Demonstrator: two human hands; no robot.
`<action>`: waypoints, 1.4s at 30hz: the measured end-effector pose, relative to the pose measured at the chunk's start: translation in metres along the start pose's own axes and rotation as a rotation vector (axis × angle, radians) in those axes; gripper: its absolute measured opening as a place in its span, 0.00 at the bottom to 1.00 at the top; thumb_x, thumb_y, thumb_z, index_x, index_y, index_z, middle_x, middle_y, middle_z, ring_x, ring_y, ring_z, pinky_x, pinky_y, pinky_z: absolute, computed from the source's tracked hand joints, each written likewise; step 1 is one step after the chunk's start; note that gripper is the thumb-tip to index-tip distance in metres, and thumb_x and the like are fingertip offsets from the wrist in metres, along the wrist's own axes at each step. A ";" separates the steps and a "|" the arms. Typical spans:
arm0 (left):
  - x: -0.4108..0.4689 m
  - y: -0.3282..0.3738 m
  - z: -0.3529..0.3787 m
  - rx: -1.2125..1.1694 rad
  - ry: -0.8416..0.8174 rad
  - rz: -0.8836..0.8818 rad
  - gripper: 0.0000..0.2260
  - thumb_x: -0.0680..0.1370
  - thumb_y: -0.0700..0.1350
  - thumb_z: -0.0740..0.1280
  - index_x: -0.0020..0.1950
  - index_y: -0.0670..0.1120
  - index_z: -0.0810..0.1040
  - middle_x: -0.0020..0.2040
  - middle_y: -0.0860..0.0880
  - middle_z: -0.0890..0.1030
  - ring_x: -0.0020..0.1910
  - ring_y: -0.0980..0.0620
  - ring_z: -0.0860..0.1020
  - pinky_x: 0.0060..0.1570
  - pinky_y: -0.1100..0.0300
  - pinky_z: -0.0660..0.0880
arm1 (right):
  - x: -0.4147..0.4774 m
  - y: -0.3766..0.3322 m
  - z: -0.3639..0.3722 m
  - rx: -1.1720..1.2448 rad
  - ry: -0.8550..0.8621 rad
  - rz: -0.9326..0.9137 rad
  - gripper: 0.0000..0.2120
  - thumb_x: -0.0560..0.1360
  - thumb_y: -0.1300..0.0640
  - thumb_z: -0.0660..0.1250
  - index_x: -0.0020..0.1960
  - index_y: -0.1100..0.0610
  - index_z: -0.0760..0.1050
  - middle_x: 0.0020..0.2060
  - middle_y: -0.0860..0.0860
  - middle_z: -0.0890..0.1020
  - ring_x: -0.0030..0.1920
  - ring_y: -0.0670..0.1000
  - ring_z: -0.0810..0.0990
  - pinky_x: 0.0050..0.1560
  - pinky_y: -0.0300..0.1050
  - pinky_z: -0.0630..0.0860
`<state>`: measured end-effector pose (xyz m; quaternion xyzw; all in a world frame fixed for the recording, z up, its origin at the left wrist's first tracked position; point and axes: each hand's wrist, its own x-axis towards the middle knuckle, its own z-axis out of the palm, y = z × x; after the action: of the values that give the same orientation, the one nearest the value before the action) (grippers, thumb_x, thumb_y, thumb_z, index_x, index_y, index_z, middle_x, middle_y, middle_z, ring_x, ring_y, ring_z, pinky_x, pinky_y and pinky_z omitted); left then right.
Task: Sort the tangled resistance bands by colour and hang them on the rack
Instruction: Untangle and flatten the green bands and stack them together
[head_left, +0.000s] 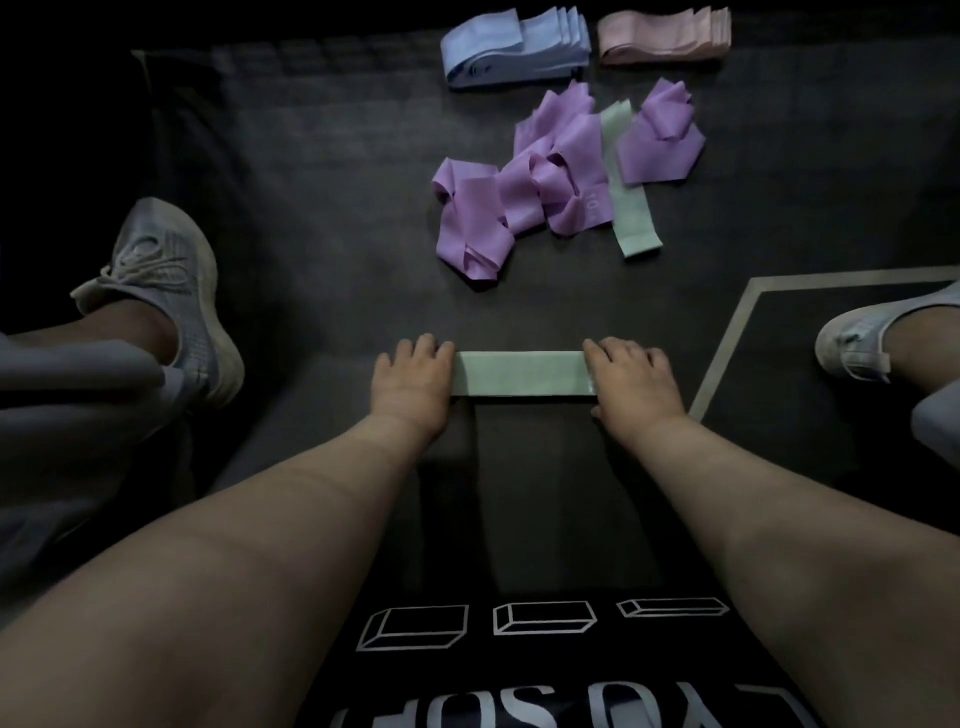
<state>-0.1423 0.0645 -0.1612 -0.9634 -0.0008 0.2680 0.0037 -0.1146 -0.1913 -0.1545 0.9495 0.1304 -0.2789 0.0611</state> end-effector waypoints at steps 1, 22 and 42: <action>0.001 0.000 0.000 -0.024 -0.014 -0.006 0.25 0.77 0.47 0.68 0.73 0.52 0.65 0.67 0.47 0.69 0.66 0.43 0.68 0.59 0.49 0.70 | 0.002 0.000 0.001 -0.003 0.010 -0.002 0.35 0.75 0.56 0.71 0.77 0.52 0.59 0.71 0.52 0.68 0.72 0.55 0.66 0.71 0.55 0.62; 0.006 0.020 -0.017 -0.863 -0.167 -0.808 0.18 0.82 0.44 0.58 0.72 0.41 0.70 0.73 0.39 0.63 0.70 0.37 0.66 0.71 0.52 0.62 | 0.009 -0.007 0.013 0.859 -0.079 0.775 0.19 0.84 0.52 0.54 0.71 0.62 0.66 0.70 0.64 0.64 0.69 0.68 0.67 0.72 0.58 0.63; 0.096 0.094 -0.082 -0.798 0.083 -0.188 0.17 0.82 0.47 0.61 0.68 0.43 0.75 0.66 0.38 0.75 0.65 0.37 0.73 0.66 0.48 0.71 | 0.093 0.038 -0.058 1.126 0.111 0.538 0.18 0.81 0.58 0.62 0.71 0.58 0.70 0.64 0.60 0.78 0.64 0.60 0.77 0.66 0.47 0.71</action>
<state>-0.0180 -0.0295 -0.1409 -0.8949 -0.1927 0.2059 -0.3458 0.0013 -0.1969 -0.1551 0.8487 -0.2772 -0.2299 -0.3873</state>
